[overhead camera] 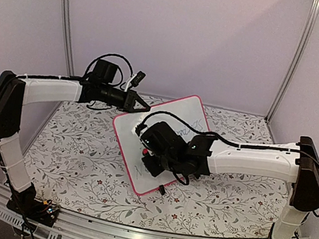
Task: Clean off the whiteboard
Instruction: Erase the whiteboard at the center of the board.
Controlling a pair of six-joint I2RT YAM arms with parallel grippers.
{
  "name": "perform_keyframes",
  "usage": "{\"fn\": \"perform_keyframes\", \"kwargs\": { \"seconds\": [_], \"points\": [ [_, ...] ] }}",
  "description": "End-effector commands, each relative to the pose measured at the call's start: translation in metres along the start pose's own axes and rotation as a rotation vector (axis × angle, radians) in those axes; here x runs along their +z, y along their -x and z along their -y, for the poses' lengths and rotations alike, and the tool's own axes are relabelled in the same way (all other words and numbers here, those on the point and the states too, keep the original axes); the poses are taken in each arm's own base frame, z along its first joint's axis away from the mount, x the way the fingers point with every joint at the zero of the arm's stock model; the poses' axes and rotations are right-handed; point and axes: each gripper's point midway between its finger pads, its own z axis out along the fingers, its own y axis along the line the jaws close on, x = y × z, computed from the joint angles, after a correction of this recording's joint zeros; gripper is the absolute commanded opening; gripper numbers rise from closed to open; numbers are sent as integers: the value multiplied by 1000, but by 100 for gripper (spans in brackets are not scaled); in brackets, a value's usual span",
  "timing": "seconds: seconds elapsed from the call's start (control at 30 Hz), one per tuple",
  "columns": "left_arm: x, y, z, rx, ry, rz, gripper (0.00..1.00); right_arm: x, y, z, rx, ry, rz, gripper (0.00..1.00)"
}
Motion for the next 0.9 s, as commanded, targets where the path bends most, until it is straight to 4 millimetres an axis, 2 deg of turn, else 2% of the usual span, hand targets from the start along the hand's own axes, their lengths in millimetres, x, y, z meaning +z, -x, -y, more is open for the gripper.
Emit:
{"fn": "perform_keyframes", "kwargs": {
  "seconds": [0.0, 0.13, 0.23, 0.4, 0.53, 0.87],
  "points": [
    [-1, 4, -4, 24, 34, 20, 0, -26, 55, 10, 22, -14, 137, 0],
    [-1, 4, -4, 26, 34, 21, 0, -15, 66, 7, 5, -14, 145, 0],
    [-2, 5, -3, 30, 34, 24, 0, -4, 65, 3, 0, -5, 132, 0],
    [-3, 6, -3, 28, 33, 25, 0, 11, 52, -8, -16, 24, 92, 0],
    [-3, 5, -3, 28, 31, 24, 0, 21, 35, -6, -15, -2, 50, 0],
    [-3, 5, -3, 29, 34, 25, 0, 19, 14, 0, 17, -19, 7, 0]
  ]
}}
